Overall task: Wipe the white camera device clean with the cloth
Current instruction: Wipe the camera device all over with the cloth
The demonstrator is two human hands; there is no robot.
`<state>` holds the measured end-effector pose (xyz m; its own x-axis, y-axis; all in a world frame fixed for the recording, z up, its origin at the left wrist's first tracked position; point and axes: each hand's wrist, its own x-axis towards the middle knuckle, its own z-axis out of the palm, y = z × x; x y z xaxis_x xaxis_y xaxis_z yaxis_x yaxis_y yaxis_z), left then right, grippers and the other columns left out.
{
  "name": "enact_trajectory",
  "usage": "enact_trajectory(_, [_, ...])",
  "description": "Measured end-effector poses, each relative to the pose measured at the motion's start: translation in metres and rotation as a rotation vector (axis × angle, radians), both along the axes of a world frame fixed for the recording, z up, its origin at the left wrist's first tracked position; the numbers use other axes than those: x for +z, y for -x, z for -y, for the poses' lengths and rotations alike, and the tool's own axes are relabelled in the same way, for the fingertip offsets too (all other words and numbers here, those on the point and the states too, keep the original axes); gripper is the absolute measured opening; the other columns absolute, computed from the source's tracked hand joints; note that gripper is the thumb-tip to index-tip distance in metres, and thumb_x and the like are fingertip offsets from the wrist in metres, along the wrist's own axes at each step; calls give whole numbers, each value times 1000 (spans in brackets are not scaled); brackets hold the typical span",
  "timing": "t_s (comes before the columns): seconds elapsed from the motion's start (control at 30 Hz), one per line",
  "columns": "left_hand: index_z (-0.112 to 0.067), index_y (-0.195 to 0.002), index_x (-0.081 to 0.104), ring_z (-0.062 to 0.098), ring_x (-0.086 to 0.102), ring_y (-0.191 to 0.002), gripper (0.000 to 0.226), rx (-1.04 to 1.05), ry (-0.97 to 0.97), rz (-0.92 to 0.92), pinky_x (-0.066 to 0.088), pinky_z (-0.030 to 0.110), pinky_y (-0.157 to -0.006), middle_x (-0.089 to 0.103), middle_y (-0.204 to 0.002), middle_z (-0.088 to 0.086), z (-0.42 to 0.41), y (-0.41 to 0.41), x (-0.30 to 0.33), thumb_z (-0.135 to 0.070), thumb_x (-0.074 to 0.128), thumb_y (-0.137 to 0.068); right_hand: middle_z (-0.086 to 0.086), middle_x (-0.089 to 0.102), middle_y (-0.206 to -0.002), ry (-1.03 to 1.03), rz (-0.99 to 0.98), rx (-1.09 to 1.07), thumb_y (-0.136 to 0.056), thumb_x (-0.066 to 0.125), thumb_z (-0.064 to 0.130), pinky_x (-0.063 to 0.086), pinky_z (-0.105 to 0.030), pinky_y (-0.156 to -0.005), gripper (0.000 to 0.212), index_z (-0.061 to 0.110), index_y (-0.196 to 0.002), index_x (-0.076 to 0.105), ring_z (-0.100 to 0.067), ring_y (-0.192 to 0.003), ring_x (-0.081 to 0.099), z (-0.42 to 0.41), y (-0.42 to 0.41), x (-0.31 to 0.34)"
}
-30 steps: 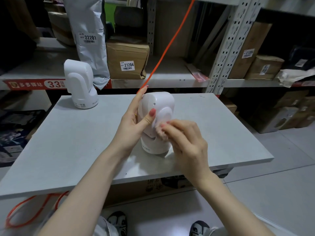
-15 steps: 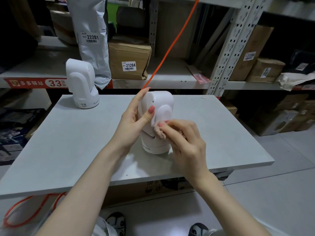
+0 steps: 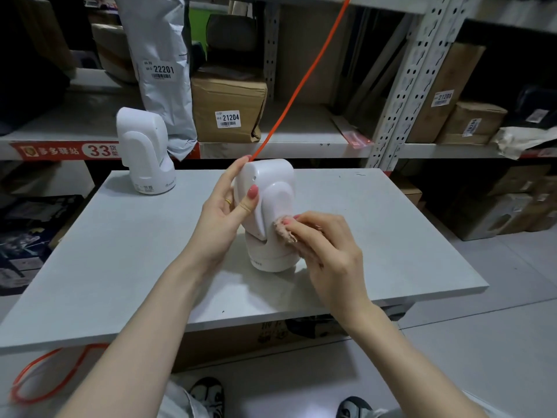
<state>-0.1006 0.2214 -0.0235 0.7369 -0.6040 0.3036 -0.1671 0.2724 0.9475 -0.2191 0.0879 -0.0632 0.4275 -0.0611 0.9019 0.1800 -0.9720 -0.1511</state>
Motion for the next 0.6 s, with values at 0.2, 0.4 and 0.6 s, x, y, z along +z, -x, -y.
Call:
enact_trajectory(0.2, [-43,-126,52,14,62,-109,53,-83,-8,18,49,30,-94,63,-122,10,-4,3,-2,-34,73,-79,0,58,-112,-86,79,21,-88,72,7,54,-35,-75,29,11,-116,68,-26,-98,61,1,-2,20])
enact_trajectory(0.4, [-48,-127,52,16,51,-128,48,-84,1,19,42,38,-107,52,-141,-1,4,2,-3,-35,66,-82,3,54,-115,-167,62,34,-89,67,7,53,-35,-80,31,15,-119,63,-26,-98,60,4,-2,13])
enact_trajectory(0.6, [-45,-127,44,14,57,-113,59,34,4,54,48,25,-89,53,-133,6,5,0,-5,-34,74,-77,5,54,-112,-197,-23,45,-92,63,16,52,-35,-75,28,23,-119,60,-23,-99,59,-3,-5,3])
